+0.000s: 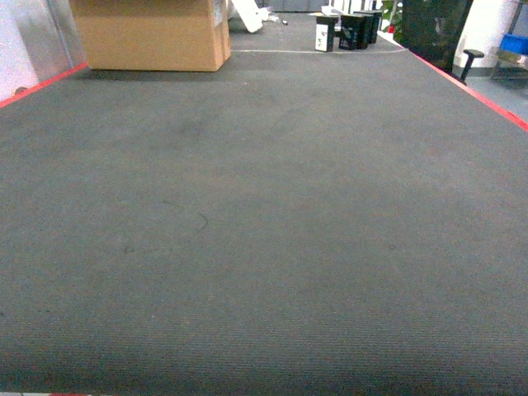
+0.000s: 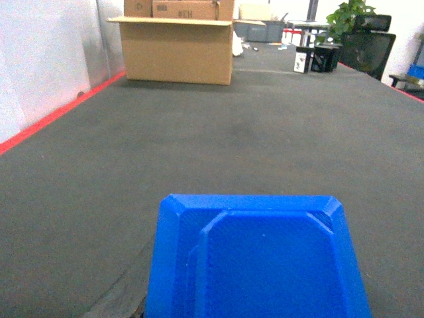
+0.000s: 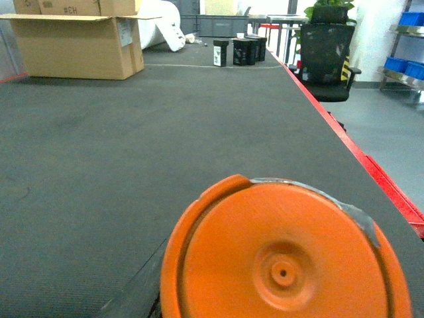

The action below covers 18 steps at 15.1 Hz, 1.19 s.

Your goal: Sort blue parts and orange caps into right shelf containers

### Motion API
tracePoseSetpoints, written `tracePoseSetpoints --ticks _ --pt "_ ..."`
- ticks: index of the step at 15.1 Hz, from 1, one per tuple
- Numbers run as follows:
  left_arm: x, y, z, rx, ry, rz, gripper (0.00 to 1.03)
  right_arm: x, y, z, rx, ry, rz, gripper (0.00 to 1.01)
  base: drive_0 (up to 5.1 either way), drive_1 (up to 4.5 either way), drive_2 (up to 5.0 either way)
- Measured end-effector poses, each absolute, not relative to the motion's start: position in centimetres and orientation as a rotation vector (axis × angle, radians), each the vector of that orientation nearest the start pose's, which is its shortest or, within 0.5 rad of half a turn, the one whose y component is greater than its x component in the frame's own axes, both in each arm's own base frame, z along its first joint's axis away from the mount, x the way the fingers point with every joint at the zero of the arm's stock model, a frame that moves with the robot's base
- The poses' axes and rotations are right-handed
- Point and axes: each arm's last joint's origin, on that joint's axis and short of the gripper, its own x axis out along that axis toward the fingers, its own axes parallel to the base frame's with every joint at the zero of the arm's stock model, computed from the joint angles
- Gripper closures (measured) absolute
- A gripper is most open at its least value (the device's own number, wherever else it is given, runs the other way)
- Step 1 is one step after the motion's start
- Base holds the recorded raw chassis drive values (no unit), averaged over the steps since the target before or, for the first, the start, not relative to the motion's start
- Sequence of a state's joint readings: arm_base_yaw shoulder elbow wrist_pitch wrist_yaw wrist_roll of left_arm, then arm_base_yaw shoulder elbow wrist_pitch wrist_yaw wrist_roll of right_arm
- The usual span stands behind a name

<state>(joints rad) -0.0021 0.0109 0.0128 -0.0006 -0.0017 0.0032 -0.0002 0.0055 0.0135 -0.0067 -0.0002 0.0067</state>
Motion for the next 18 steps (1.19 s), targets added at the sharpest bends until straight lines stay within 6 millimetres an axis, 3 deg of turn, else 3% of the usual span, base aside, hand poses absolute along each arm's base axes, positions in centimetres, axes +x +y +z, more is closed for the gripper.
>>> tracePoseSetpoints --ticks 18 --pt "9.77 -0.02 16.58 0.003 0.006 -0.002 0.62 9.72 0.0 16.71 0.007 -0.002 0.0 0.57 0.0 0.0 0.0"
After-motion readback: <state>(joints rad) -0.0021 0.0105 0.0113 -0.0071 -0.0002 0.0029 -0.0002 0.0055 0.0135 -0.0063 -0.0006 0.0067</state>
